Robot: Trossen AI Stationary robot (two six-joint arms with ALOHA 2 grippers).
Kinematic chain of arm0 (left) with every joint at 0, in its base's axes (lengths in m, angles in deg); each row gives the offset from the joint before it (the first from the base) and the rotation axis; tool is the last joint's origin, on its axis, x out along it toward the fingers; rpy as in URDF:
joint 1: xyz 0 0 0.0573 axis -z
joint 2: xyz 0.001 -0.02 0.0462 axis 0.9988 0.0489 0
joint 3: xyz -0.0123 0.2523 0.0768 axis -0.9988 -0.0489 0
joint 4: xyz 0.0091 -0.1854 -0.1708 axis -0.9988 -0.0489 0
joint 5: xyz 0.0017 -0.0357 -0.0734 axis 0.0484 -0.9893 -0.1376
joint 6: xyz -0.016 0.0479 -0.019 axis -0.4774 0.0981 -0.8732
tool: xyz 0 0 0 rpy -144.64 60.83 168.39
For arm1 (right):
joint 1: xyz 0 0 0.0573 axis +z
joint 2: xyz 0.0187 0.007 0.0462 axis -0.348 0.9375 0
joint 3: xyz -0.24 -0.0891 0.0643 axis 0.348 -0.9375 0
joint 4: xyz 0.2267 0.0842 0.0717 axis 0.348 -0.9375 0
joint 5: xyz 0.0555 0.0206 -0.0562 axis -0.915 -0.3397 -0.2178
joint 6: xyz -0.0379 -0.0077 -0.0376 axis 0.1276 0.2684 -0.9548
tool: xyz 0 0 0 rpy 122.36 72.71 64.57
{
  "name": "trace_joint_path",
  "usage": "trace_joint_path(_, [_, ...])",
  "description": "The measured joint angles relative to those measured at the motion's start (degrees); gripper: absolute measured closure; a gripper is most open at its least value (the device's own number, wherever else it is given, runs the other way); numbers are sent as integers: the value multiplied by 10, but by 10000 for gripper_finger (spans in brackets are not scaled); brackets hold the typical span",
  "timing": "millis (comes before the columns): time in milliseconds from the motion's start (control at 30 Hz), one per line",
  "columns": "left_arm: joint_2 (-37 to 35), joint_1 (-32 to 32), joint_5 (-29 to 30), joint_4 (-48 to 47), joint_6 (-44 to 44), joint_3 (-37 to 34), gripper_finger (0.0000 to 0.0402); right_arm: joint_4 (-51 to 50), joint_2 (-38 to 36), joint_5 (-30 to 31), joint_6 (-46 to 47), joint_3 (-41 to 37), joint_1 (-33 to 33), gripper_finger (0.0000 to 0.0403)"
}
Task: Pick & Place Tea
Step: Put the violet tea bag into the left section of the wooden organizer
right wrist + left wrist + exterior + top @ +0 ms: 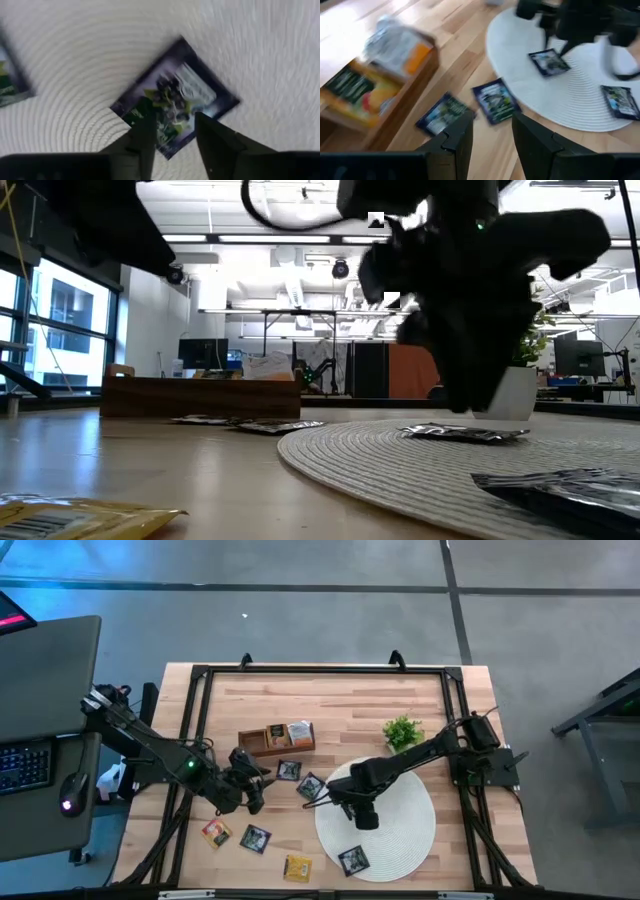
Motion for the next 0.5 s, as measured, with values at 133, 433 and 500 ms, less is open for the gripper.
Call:
trace_joint_path(133, [32,0,-3,72,54,0,266,0,0,1,142,-21,2,231])
trace_joint_path(433, [44,0,-3,97,75,0,266,106,-6,-3,258,-74,2,211])
trace_joint_path(500, [44,0,-3,97,75,0,266,129,-6,-2,268,-87,2,219])
